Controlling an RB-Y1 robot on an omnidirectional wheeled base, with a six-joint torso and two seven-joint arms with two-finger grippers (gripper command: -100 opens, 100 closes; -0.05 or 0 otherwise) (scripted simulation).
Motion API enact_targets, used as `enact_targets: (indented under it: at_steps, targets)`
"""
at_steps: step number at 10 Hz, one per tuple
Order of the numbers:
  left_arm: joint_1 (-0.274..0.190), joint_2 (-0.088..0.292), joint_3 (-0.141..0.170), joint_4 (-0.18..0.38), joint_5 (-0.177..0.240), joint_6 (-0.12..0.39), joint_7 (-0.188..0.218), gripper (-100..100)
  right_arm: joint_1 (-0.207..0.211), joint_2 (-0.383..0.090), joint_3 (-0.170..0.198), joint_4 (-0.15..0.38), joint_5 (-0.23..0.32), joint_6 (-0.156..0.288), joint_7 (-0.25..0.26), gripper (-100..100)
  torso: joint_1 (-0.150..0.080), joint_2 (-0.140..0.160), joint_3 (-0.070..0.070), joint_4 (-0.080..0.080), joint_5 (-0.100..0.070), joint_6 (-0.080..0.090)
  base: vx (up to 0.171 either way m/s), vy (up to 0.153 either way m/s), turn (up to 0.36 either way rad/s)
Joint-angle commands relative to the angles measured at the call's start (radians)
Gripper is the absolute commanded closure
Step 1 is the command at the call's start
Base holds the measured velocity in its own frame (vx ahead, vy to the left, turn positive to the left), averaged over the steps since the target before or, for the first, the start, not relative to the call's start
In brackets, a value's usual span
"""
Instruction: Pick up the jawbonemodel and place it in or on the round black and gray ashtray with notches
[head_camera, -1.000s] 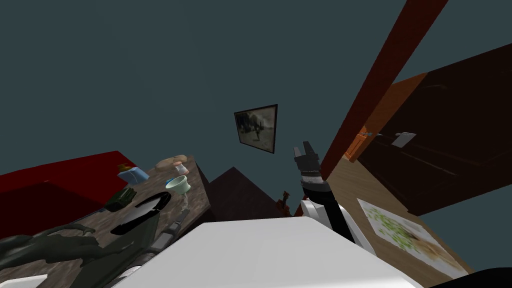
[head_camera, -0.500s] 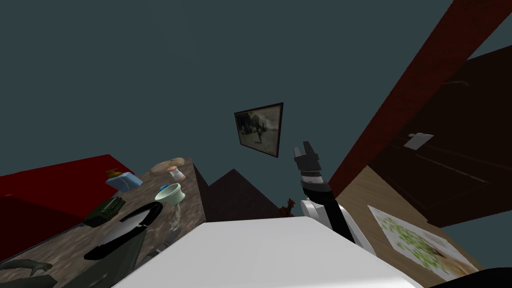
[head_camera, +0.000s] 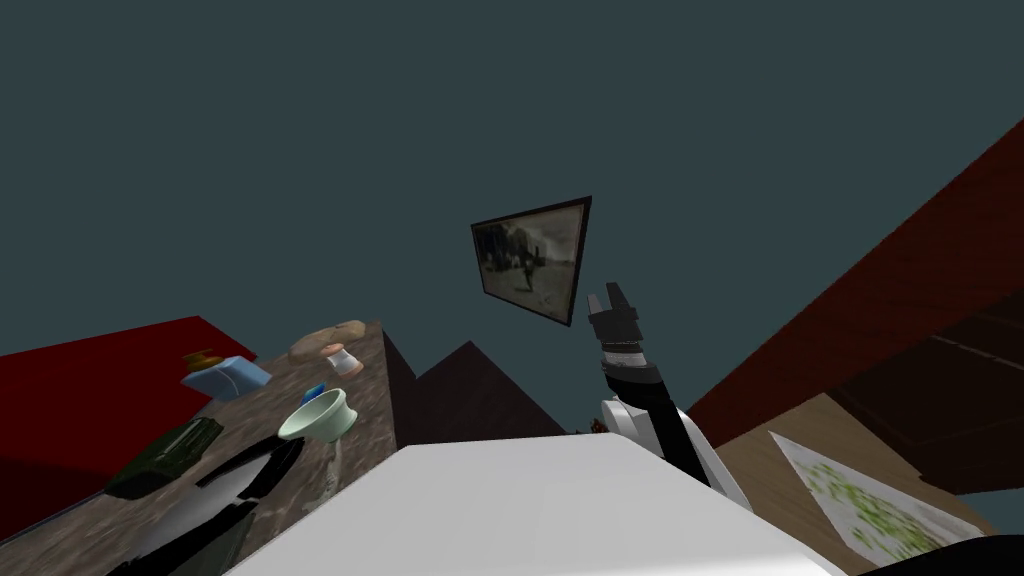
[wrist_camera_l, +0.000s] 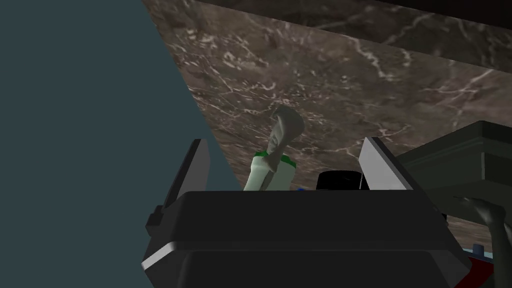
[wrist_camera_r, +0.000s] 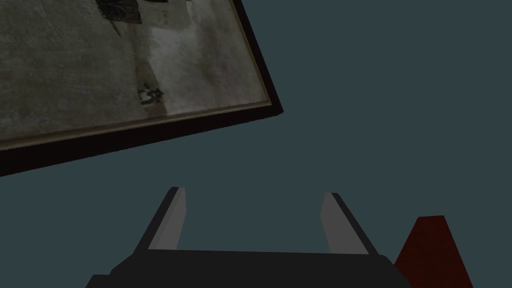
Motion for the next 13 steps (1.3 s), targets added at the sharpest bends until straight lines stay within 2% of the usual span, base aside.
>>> enact_targets:
  at_steps: [1, 4, 8, 9, 10, 11, 13]
  targets:
    - [0.031, 0.05, 0.001, -0.004, 0.006, 0.038, -0.005, -100, 0.0, 0.0, 0.0, 0.0, 0.0, 0.0, 0.0, 0, 0.0, 0.0, 0.0, 0.0, 0.0, 0.0, 0.213, 0.066, 0.036]
    - [0.079, 0.133, -0.001, -0.012, 0.012, 0.085, -0.012, -100, 0.0, 0.0, 0.0, 0.0, 0.0, 0.0, 0.0, 0, -0.002, -0.001, -0.001, 0.0, 0.0, 0.0, 0.191, 0.072, 0.05]
    - [0.122, 0.222, -0.005, -0.018, 0.018, 0.129, -0.021, -100, 0.0, 0.0, 0.0, 0.0, 0.0, 0.0, 0.0, 0, 0.001, 0.002, 0.001, 0.001, 0.001, 0.001, 0.141, 0.078, 0.048]
    - [0.111, 0.206, -0.009, -0.016, 0.016, 0.123, -0.02, -100, 0.0, 0.0, 0.0, 0.0, 0.0, 0.0, 0.0, 0, 0.002, 0.001, 0.001, 0.001, 0.001, 0.002, 0.037, 0.009, 0.054]
    - [0.112, 0.208, -0.009, -0.017, 0.016, 0.128, -0.02, 0, 0.0, 0.0, 0.0, 0.0, 0.0, 0.0, 0.0, 0, 0.0, 0.005, 0.003, 0.002, 0.002, 0.003, 0.0, 0.0, 0.0]
    - [0.085, 0.201, -0.023, 0.019, 0.013, 0.117, -0.022, -100, 0.0, 0.0, 0.0, 0.0, 0.0, 0.0, 0.0, 0, 0.001, 0.007, 0.004, 0.003, 0.003, 0.003, 0.0, -0.015, -0.036]
    - [0.058, 0.193, -0.036, 0.055, 0.009, 0.106, -0.024, -100, -0.001, 0.0, 0.0, 0.0, 0.0, 0.0, 0.0, 0, 0.007, 0.006, 0.004, 0.003, 0.012, 0.005, -0.005, -0.029, -0.048]
